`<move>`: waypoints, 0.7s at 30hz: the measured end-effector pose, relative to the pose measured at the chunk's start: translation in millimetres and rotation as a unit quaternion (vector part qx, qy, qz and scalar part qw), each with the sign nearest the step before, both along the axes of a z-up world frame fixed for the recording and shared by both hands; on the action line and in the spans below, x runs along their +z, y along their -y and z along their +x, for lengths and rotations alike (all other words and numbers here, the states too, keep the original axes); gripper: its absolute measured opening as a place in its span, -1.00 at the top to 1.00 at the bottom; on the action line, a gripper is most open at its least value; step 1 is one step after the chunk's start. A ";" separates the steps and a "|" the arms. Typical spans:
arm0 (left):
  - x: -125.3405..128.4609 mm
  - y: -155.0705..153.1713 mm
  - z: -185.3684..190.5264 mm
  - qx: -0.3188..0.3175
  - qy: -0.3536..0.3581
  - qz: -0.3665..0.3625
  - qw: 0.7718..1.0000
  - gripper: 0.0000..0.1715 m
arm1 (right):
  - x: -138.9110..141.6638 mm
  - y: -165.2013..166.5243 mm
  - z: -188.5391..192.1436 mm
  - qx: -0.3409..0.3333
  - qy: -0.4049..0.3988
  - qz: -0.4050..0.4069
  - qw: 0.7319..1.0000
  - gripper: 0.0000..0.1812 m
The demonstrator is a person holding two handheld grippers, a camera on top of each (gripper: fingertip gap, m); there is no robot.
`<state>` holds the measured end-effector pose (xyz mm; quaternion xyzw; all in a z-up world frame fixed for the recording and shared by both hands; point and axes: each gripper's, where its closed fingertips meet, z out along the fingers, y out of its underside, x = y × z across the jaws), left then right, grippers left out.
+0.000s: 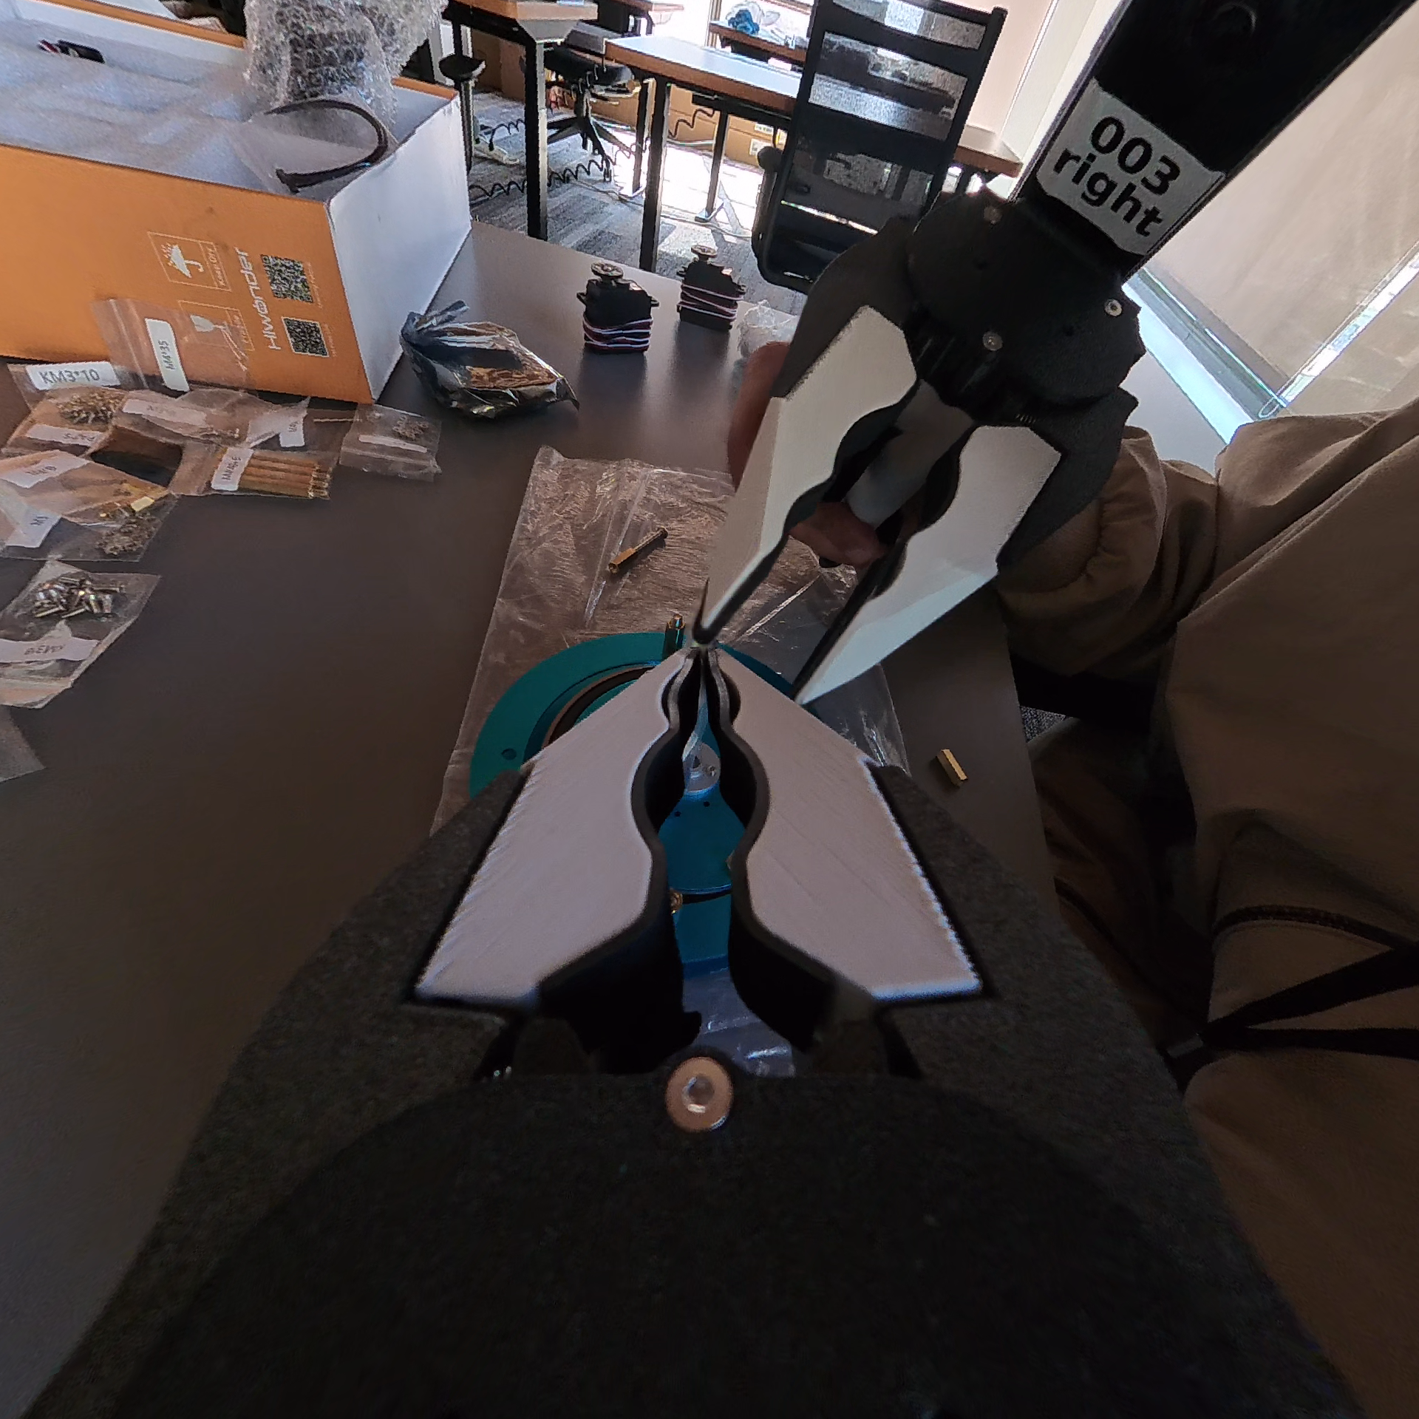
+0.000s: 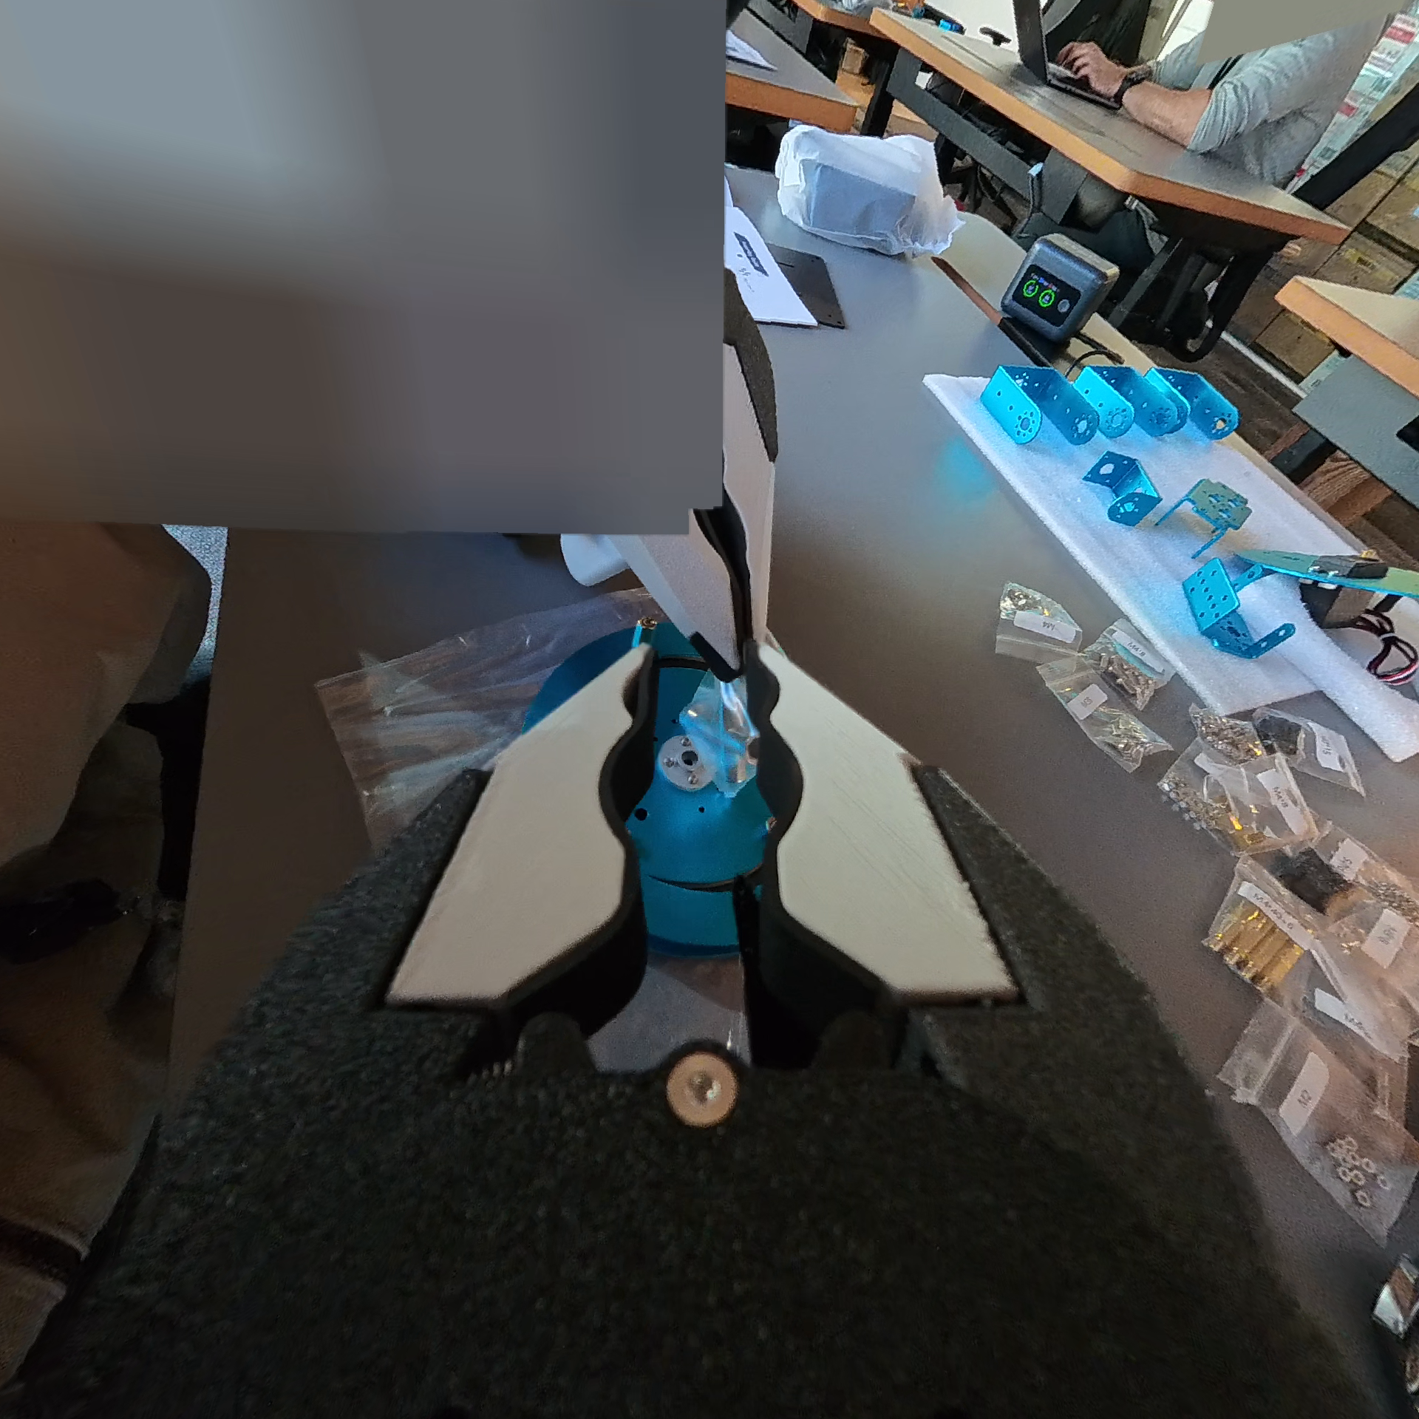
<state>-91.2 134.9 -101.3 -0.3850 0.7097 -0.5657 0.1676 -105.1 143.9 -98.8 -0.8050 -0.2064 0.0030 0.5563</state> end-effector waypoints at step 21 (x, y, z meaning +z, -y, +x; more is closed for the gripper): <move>9.6 -0.3 -5.8 -0.026 -0.020 -0.051 0.998 1.00 | 2.1 0.7 8.4 0.028 0.121 -0.024 0.992 0.80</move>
